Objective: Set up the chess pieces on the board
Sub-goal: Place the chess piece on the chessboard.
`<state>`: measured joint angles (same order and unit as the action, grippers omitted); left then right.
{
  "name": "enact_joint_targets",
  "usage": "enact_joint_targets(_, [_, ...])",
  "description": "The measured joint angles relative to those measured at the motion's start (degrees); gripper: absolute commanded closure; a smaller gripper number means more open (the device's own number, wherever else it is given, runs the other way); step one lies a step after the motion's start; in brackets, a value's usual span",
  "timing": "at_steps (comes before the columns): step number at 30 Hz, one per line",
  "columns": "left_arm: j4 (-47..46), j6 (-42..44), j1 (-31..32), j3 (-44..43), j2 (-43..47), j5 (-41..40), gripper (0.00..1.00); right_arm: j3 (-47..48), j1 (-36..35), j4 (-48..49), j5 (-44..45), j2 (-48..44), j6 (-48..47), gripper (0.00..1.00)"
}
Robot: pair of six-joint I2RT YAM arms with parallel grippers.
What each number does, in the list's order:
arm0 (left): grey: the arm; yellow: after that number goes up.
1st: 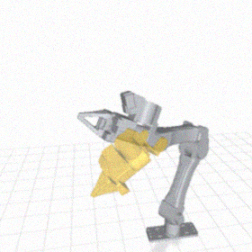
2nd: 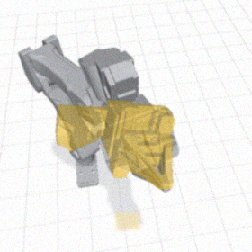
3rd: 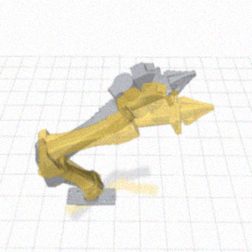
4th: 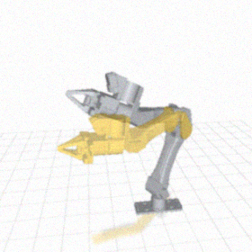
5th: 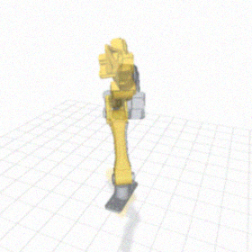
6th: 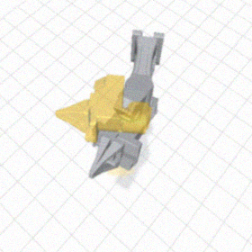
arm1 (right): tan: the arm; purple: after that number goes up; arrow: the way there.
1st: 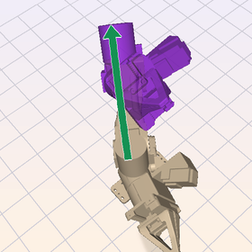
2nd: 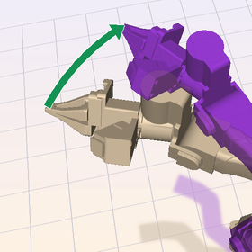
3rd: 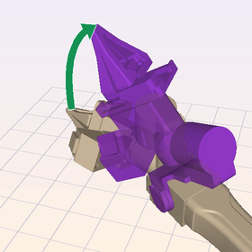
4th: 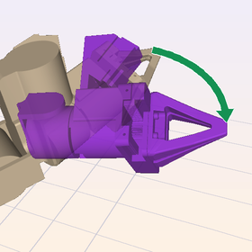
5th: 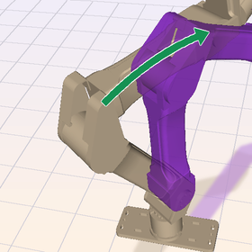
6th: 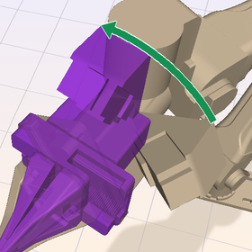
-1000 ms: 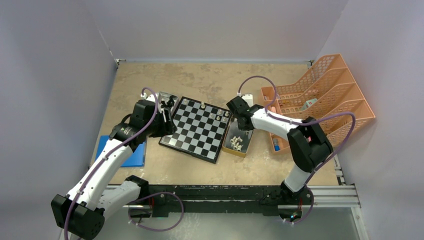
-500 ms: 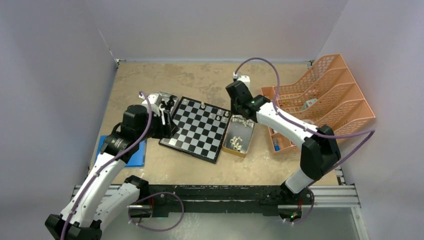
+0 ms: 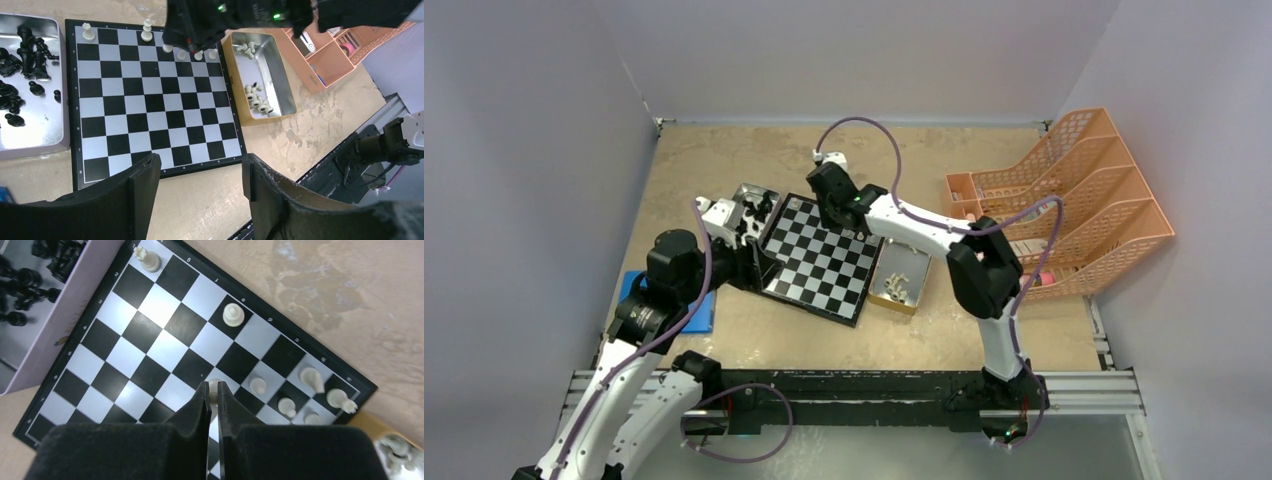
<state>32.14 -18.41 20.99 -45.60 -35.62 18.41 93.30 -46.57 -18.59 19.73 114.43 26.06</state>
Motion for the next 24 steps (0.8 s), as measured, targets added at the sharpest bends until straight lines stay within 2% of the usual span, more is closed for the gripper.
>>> enact_joint_targets(6, [0.0,0.0,0.0,0.5,1.3,-0.7,0.39,3.6,-0.2,-0.1,-0.2,6.8,-0.2,0.93])
enact_joint_targets(24, [0.0,0.0,0.0,0.5,2.7,-0.9,0.39,8.1,0.0,-3.0,0.8,11.3,-0.2,0.90])
